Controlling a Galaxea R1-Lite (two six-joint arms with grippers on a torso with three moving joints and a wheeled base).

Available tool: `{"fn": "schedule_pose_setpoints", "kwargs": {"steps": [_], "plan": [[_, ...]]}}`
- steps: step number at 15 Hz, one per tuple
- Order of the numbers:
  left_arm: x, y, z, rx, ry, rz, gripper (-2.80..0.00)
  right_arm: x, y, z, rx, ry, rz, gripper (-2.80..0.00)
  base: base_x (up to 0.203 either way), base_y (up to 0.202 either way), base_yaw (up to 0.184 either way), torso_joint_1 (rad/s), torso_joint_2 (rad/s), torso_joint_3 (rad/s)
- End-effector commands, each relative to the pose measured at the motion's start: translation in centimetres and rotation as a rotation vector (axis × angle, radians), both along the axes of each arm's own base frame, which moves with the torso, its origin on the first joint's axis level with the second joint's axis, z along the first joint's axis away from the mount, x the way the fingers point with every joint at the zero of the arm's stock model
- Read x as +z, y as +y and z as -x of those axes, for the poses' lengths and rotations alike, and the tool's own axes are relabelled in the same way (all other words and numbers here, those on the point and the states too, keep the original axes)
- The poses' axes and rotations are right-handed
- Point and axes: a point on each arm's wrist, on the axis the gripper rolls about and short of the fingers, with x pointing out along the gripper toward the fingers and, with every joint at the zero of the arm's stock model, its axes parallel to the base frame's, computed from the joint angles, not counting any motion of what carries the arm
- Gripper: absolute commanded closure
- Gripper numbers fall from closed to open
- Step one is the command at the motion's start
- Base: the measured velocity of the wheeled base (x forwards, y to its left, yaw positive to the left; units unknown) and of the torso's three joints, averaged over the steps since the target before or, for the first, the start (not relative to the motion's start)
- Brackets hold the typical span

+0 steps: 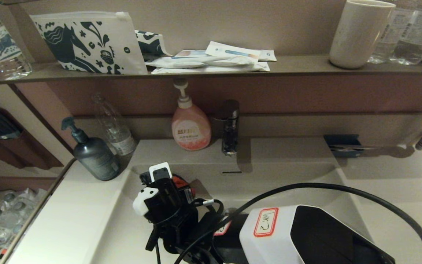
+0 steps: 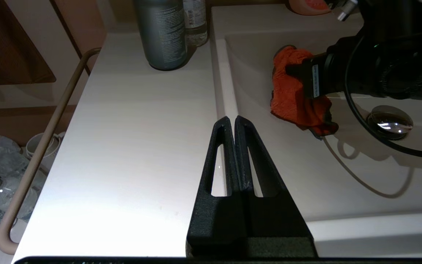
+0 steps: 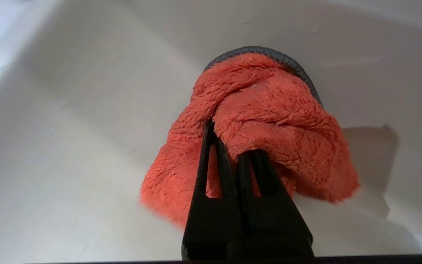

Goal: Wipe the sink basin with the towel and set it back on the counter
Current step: Wipe the sink

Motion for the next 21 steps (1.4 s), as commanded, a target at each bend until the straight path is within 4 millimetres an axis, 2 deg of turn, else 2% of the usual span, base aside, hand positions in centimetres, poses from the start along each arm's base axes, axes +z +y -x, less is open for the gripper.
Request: {"fn": "schedule_pose_setpoints", "kwargs": {"steps": [1,6,9,13,17,21], "plan": [[0.0,0.0,0.0,-0.001,-0.001,0.000,0.00,-1.6,-0.1,-0.8,-0.023,0.008,0.019,0.00,0.000,0.000,0.000,0.000,0.00,0.000],[0.0,0.0,0.0,-0.001,-0.001,0.000,0.00,-1.0,-1.7,-2.6,-0.110,-0.003,0.019,0.00,0.000,0.000,0.000,0.000,0.00,0.000],[0.0,0.0,0.0,-0.001,-0.001,0.000,0.00,-0.1,-3.2,-2.4,-0.133,0.018,0.028,0.00,0.000,0.000,0.000,0.000,0.00,0.000],[0.0,0.0,0.0,-0.001,-0.001,0.000,0.00,-0.6,-5.6,-2.5,-0.173,0.033,0.061,0.00,0.000,0.000,0.000,0.000,0.00,0.000],[0.0,0.0,0.0,-0.001,-0.001,0.000,0.00,0.0,-8.4,-3.1,-0.217,0.032,0.058,0.00,0.000,0.000,0.000,0.000,0.00,0.000],[0.0,0.0,0.0,-0.001,-0.001,0.000,0.00,-0.1,-10.0,-2.8,-0.236,0.047,0.083,0.00,0.000,0.000,0.000,0.000,0.00,0.000]]}}
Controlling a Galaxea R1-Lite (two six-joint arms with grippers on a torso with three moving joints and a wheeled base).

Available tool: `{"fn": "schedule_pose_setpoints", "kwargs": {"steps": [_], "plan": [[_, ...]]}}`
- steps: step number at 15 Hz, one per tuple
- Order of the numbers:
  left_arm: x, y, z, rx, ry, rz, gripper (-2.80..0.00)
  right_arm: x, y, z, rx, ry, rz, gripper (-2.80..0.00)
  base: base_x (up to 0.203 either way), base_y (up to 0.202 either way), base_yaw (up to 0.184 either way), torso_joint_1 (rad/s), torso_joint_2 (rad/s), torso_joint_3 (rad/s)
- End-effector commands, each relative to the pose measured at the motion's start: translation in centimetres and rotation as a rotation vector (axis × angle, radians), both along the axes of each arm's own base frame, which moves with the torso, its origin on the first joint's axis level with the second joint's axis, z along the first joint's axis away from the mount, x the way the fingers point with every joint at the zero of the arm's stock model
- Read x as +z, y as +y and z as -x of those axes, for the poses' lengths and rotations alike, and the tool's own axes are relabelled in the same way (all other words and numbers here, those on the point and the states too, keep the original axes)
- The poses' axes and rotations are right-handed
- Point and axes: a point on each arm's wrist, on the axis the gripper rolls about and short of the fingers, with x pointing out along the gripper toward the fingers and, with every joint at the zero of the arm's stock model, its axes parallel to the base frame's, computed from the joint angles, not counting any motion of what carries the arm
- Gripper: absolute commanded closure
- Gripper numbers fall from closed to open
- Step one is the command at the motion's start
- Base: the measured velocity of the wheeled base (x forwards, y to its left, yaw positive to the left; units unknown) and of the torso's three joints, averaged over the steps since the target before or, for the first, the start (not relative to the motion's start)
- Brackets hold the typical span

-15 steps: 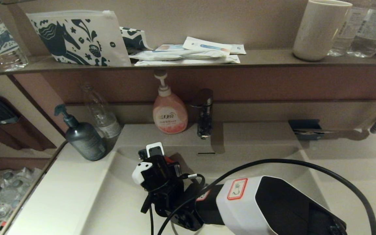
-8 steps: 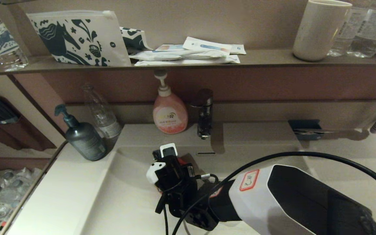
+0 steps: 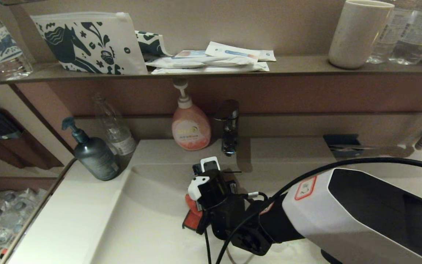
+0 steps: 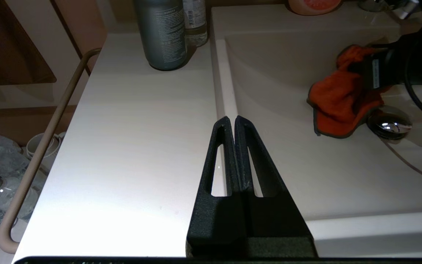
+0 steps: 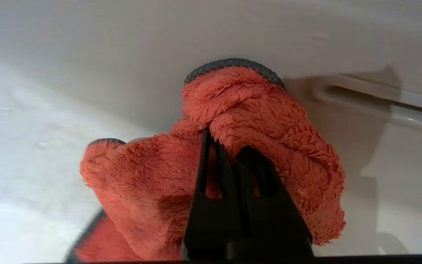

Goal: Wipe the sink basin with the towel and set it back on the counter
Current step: Wipe the sink

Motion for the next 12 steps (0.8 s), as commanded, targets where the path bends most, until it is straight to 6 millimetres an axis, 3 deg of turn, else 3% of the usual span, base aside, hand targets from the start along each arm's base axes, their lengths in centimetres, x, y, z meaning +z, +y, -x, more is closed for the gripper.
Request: {"fn": "schedule_pose_setpoints", "kwargs": {"steps": [1,12], "plan": [[0.0,0.0,0.0,-0.001,0.000,-0.001,0.00,0.3,-0.6,0.2,-0.016,-0.005,0.000,0.00,0.000,0.000,0.000,0.000,0.00,0.000],[0.0,0.0,0.0,-0.001,0.000,-0.001,0.00,0.0,-6.6,-0.6,-0.127,0.037,0.055,0.00,0.000,0.000,0.000,0.000,0.00,0.000]]}}
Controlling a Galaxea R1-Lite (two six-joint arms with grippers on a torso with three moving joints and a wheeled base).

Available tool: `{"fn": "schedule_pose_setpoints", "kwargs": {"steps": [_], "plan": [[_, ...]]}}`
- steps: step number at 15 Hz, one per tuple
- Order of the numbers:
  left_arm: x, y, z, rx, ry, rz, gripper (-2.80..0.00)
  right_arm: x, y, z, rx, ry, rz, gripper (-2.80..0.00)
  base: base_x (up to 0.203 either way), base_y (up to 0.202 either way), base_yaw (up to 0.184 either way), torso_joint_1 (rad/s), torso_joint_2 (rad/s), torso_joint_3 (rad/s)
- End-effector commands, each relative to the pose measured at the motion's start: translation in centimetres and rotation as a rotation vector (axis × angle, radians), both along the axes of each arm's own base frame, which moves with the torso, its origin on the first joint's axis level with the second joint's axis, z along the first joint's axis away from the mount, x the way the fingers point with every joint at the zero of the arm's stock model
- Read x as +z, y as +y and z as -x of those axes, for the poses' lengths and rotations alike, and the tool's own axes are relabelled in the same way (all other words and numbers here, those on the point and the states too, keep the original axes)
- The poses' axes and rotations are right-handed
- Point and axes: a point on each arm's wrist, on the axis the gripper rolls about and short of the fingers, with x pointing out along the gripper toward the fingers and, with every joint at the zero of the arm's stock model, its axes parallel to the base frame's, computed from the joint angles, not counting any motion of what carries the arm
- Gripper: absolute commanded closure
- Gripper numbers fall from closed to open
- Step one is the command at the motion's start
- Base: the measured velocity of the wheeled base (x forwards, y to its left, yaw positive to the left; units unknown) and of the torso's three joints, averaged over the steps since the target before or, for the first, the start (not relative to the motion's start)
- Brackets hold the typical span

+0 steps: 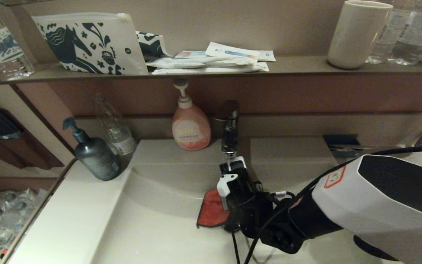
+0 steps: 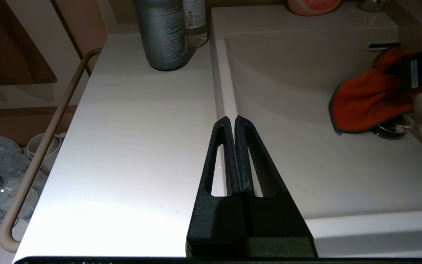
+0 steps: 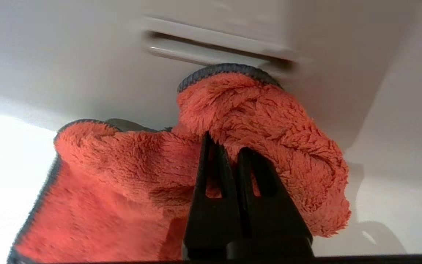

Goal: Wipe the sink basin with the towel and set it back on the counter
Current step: Wipe the sink

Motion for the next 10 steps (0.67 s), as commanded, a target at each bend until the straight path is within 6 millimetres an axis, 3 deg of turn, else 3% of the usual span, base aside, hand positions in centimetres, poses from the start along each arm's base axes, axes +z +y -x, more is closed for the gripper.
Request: {"fn": "schedule_pose_setpoints", "kwargs": {"steps": [1,6,10], "plan": [[0.0,0.0,0.0,0.000,0.000,0.000,0.00,0.4,-1.1,0.0,-0.023,-0.005,-0.002,0.00,0.000,0.000,0.000,0.000,0.00,0.000],[0.0,0.0,0.0,0.000,0.000,0.000,0.00,2.1,-4.8,0.1,-0.085,-0.004,0.001,0.00,0.000,0.000,0.000,0.000,0.00,0.000],[0.0,0.0,0.0,0.000,0.000,0.000,0.00,4.8,-7.2,-0.1,-0.128,-0.044,-0.025,0.00,0.000,0.000,0.000,0.000,0.00,0.000]]}}
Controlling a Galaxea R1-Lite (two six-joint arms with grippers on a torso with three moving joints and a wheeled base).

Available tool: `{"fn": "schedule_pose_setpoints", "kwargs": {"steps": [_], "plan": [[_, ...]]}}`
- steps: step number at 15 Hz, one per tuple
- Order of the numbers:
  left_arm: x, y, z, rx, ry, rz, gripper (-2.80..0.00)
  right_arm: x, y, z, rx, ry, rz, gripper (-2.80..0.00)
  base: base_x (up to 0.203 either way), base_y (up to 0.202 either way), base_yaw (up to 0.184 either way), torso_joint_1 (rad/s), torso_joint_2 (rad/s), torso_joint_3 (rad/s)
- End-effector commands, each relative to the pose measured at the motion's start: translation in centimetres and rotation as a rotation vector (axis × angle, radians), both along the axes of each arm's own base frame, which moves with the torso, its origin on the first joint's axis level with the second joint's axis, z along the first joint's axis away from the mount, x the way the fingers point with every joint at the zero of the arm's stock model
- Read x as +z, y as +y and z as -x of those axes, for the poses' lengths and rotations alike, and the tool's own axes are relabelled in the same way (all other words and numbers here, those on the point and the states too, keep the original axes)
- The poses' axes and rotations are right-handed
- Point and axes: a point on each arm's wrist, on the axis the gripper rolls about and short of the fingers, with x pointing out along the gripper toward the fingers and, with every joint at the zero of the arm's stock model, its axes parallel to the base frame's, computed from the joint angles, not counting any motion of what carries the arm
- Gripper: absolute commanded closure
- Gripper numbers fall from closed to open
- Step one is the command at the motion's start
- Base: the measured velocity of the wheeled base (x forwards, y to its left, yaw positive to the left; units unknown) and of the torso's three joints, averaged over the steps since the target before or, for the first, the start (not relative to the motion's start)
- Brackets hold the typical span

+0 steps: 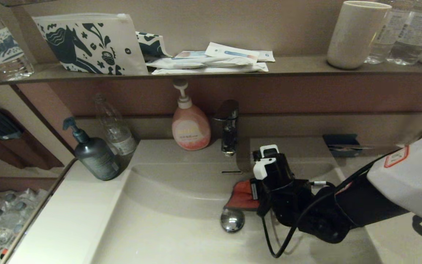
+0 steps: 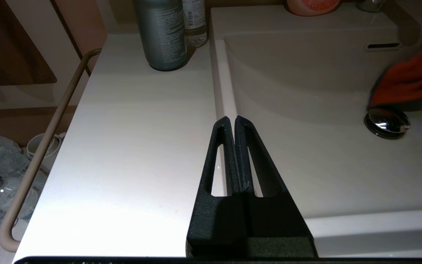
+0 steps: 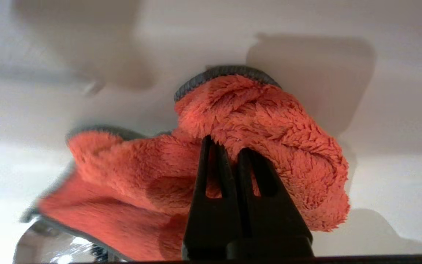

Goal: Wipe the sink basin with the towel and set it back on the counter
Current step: Wipe the sink

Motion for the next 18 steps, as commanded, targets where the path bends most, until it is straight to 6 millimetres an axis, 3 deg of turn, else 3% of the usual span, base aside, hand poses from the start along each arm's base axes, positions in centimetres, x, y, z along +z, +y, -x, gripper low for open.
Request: {"fn": "schedule_pose_setpoints", "kwargs": {"steps": [1,6,9,14,16,18], "plan": [[0.0,0.0,0.0,-0.001,0.000,-0.001,0.00,2.0,-1.0,0.2,-0.017,-0.043,-0.027,0.00,0.000,0.000,0.000,0.000,0.00,0.000],[0.0,0.0,0.0,-0.001,0.000,-0.001,0.00,2.2,-3.9,0.5,-0.063,-0.027,0.011,0.00,0.000,0.000,0.000,0.000,0.00,0.000],[0.0,0.0,0.0,-0.001,0.000,-0.001,0.00,1.9,-6.9,0.2,-0.133,-0.012,0.015,0.00,0.000,0.000,0.000,0.000,0.00,0.000],[0.0,0.0,0.0,-0.001,0.000,-0.001,0.00,3.5,-11.8,-0.5,-0.200,-0.037,-0.007,0.00,0.000,0.000,0.000,0.000,0.00,0.000],[0.0,0.0,0.0,-0.001,0.000,-0.001,0.00,3.4,-12.6,-0.3,-0.202,-0.027,-0.002,0.00,0.000,0.000,0.000,0.000,0.00,0.000],[0.0,0.0,0.0,-0.001,0.000,-0.001,0.00,2.9,-12.2,0.1,-0.183,-0.008,0.005,0.00,0.000,0.000,0.000,0.000,0.00,0.000]]}}
